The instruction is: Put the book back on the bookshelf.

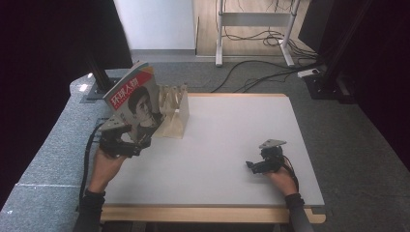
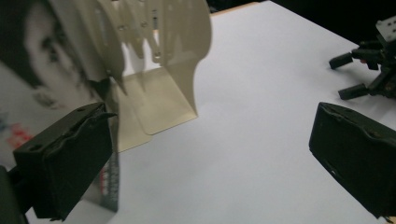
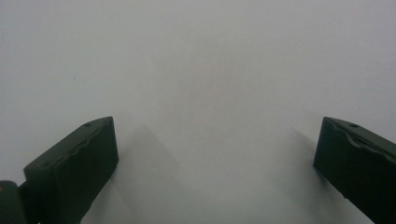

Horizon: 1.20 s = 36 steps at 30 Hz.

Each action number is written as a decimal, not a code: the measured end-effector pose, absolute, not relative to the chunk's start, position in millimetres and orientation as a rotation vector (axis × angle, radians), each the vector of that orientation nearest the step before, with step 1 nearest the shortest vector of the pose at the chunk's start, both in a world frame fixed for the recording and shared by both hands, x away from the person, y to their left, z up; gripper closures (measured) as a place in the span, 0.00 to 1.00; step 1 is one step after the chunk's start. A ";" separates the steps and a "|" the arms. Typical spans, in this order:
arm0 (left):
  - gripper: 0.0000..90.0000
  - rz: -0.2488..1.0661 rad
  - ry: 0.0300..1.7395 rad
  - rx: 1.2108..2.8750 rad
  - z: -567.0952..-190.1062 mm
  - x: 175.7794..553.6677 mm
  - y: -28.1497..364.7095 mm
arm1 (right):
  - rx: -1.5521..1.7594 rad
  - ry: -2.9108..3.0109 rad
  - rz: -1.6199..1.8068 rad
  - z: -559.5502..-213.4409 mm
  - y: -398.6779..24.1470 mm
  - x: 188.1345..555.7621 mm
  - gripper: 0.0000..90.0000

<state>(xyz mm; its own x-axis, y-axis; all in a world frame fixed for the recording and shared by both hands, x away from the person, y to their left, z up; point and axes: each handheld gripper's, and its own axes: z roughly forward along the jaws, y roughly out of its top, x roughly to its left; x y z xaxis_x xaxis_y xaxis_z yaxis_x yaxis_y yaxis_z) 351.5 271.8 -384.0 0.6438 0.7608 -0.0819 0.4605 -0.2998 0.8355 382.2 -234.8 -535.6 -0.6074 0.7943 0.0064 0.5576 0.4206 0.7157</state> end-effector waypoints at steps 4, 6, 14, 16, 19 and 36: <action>0.00 0.388 0.915 1.983 -393.1 353.9 258.1 | 1.163 2.346 0.992 -535.6 -234.7 382.1 0.00; 0.00 0.374 0.897 2.004 -399.8 355.4 251.2 | 1.161 2.346 0.990 -535.6 -234.7 382.0 0.00; 0.00 0.333 0.860 2.061 -433.4 364.3 225.0 | 1.161 2.346 0.989 -535.7 -234.6 382.0 0.00; 0.00 0.322 0.857 2.071 -444.0 366.2 219.1 | 1.161 2.346 0.989 -535.7 -234.6 381.9 0.00; 0.00 0.321 0.862 2.090 -458.2 367.8 213.5 | 1.160 2.345 0.989 -535.7 -234.6 381.9 0.00; 0.00 0.242 0.940 2.204 -526.7 372.1 198.8 | 1.161 2.344 0.990 -535.8 -234.5 381.8 0.00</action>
<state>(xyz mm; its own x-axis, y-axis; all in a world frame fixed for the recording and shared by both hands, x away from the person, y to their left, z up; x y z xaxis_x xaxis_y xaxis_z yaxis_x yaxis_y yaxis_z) 372.1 198.8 -526.7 0.7167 0.6900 -0.1012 0.5555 -0.4772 0.6810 381.8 -234.5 -535.8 -0.6071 0.7946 0.0022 0.5555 0.4225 0.7162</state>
